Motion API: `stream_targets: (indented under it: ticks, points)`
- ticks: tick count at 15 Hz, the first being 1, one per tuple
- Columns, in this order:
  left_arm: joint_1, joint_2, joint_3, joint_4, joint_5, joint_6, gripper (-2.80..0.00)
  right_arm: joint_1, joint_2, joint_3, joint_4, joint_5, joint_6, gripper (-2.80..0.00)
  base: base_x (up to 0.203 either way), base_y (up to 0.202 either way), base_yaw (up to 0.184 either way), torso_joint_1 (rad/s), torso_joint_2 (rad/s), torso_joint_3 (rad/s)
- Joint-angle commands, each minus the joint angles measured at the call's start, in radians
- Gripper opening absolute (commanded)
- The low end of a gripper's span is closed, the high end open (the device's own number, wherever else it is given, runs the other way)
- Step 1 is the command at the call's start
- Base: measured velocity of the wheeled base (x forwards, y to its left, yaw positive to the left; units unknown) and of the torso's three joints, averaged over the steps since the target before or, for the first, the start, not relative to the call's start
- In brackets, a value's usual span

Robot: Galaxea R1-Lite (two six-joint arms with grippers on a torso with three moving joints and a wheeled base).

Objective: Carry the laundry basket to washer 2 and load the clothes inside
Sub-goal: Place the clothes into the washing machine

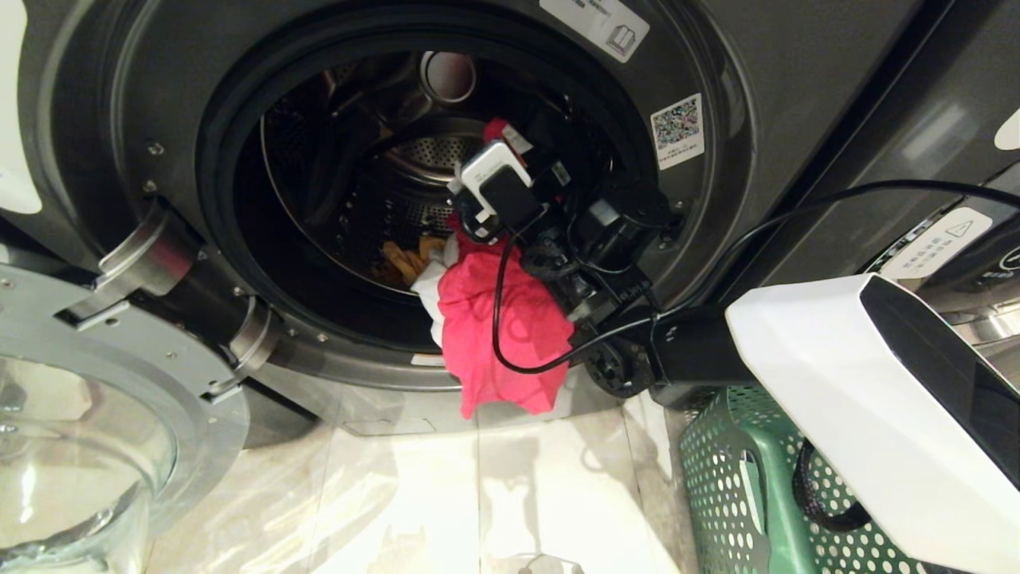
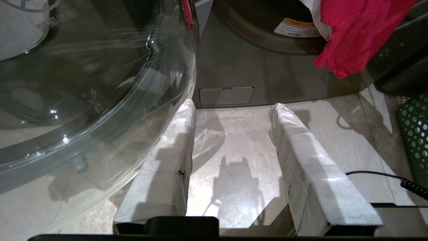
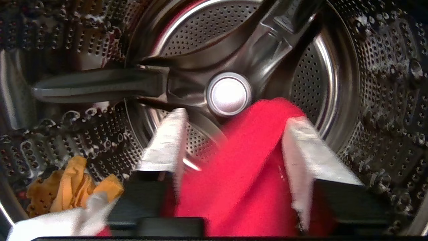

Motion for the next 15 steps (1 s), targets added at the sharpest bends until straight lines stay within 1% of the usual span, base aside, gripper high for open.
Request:
stream_targets:
  ticks: [1,3,4,6,8,10,12,13,15]
  points:
    - [0.0,0.001,-0.001,0.0,0.001,0.0,-2.8,-0.003,0.012,0.003,-0.008,0.001,-0.003,0.0,0.0,0.0,0.0,0.0,0.0,0.0]
    - [0.0,0.001,0.0,0.0,0.001,0.0,-2.8,-0.003,-0.017,0.069,-0.004,0.002,0.008,0.0,0.0,0.0,0.0,0.0,0.0,0.0]
    - [0.0,0.001,0.0,0.0,0.0,0.0,-2.8,-0.003,-0.05,0.153,0.002,0.002,0.022,0.0,0.0,0.0,0.0,0.0,0.0,0.0]
    - [0.0,0.001,-0.001,0.0,0.0,0.0,-2.8,0.003,-0.148,0.385,0.039,-0.001,0.081,0.0,0.0,0.0,0.0,0.0,0.0,0.0]
    - [0.0,0.001,0.0,0.0,0.0,0.0,-2.8,0.025,-0.306,0.6,0.143,-0.014,0.183,0.0,0.0,0.0,0.0,0.0,0.0,0.0]
    - [0.0,0.001,-0.001,0.0,0.001,0.0,-2.8,0.056,-0.441,0.72,0.32,-0.053,0.308,0.0,0.0,0.0,0.0,0.0,0.0,0.0]
    - [0.0,0.001,0.0,0.0,0.0,0.0,-2.8,0.091,-0.569,0.777,0.563,-0.087,0.468,0.0,0.0,0.0,0.0,0.0,0.0,0.0]
    - [0.0,0.001,0.0,0.0,0.001,0.0,-2.8,0.105,-0.633,0.793,0.679,-0.093,0.525,0.0,0.0,0.0,0.0,0.0,0.0,0.0]
    - [0.0,0.001,0.0,0.0,0.0,0.0,-2.8,0.134,-0.772,0.811,0.986,-0.1,0.621,0.0,0.0,0.0,0.0,0.0,0.0,0.0]
